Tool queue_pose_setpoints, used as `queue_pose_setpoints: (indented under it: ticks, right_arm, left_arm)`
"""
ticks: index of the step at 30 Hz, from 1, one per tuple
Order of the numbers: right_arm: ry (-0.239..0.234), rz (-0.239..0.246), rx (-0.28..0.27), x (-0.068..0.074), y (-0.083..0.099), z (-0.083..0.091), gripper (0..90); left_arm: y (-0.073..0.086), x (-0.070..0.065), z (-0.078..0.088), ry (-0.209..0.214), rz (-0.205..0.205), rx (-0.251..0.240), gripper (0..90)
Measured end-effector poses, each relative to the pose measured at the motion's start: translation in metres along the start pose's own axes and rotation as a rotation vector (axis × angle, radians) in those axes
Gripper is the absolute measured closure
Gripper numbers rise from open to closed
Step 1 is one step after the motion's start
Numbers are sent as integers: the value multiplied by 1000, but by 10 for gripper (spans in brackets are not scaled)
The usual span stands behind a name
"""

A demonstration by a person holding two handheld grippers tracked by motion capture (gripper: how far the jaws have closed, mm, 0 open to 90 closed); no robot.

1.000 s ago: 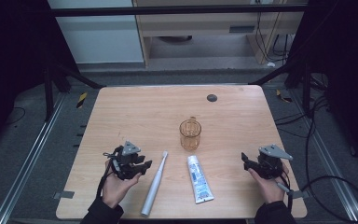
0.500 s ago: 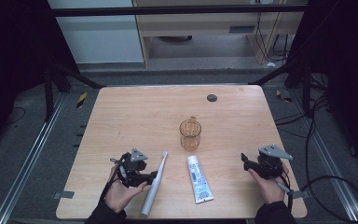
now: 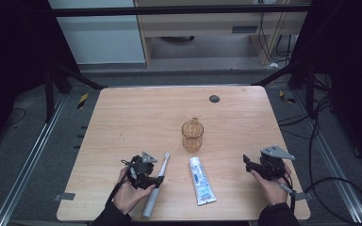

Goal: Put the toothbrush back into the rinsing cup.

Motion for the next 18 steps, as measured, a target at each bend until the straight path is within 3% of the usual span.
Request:
queue_pose_setpoints:
  ticks: [18]
  right_arm:
    - [-7,1,9,1,0,-2,274]
  left_arm:
    - [5,-2,-18,7,27,85,537]
Point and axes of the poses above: each handheld gripper's, and its own axes: z roughly backward along the jaws, y roughly out of its underside, x roughly to its left, the point moved 6 cm from there along -z, roughly forward along the jaws, and after that the axes turned 2 degrees about y, right-handed, at the moved point
